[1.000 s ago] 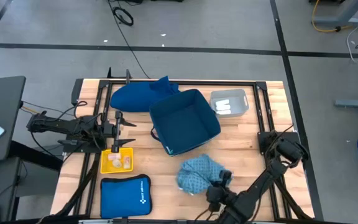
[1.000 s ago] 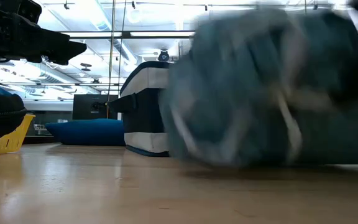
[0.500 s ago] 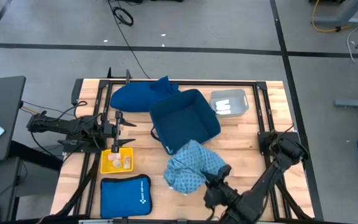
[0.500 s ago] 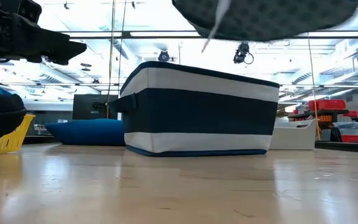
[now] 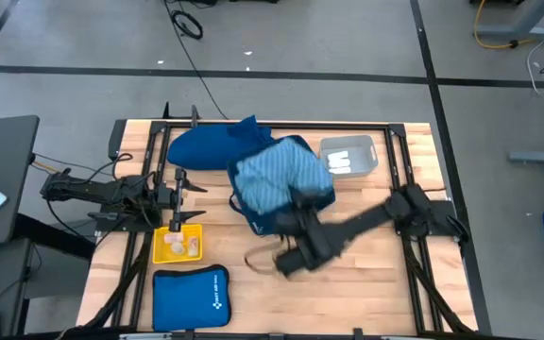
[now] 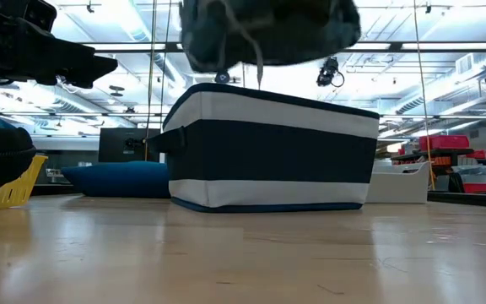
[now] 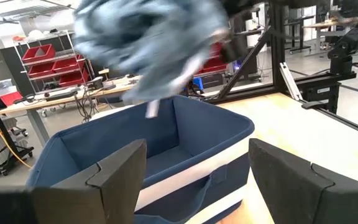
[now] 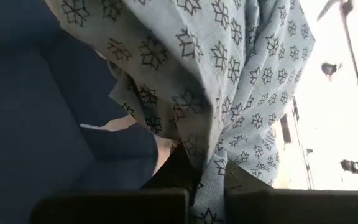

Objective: Pick & place medical supplies in basket/bin
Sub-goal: Put the light blue patient gown into the blue bin

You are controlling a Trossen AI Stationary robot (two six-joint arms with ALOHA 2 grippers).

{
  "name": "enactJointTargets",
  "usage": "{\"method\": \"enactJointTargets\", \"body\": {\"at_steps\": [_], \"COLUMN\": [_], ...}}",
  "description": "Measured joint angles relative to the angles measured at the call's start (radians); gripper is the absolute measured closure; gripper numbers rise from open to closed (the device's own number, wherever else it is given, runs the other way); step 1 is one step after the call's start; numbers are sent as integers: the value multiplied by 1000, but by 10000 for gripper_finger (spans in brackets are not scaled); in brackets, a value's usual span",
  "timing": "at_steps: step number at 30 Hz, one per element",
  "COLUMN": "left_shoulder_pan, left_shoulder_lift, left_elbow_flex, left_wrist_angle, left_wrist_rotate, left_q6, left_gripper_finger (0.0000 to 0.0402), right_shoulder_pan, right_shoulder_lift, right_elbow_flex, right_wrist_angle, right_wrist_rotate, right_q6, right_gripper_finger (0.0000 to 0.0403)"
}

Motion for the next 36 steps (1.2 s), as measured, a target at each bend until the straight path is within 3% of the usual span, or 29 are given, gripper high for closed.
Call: {"method": "enactJointTargets", "body": {"at_steps": [6, 11, 15, 21, 31, 36], "left_shoulder_pan": [0, 0, 0, 0, 0, 0], "left_shoulder_lift": [0, 0, 0, 0, 0, 0], "left_elbow_flex": [0, 0, 0, 0, 0, 0], "left_wrist_angle": [0, 0, 0, 1, 1, 1], "left_wrist_rotate": [0, 0, 0, 0, 0, 0], "left_q6": [0, 0, 0, 0, 0, 0], "left_gripper_finger": [118, 118, 118, 118, 118, 118], "right_shoulder_pan": [-185, -310, -381, -445, -431, -369], "right_shoulder_lift": [0, 2, 3, 2, 3, 2], "right_elbow_flex": [-1, -4, -82, -230, -379, -411], "right_wrist_angle": [59, 337, 584, 664, 598, 498], "right_wrist_rotate": [-136, -388, -586, -742, -1220, -1266], "right_q6": [-87, -336, -501, -486, -385, -287], "right_gripper_finger": [392, 392, 392, 388, 232, 168]}}
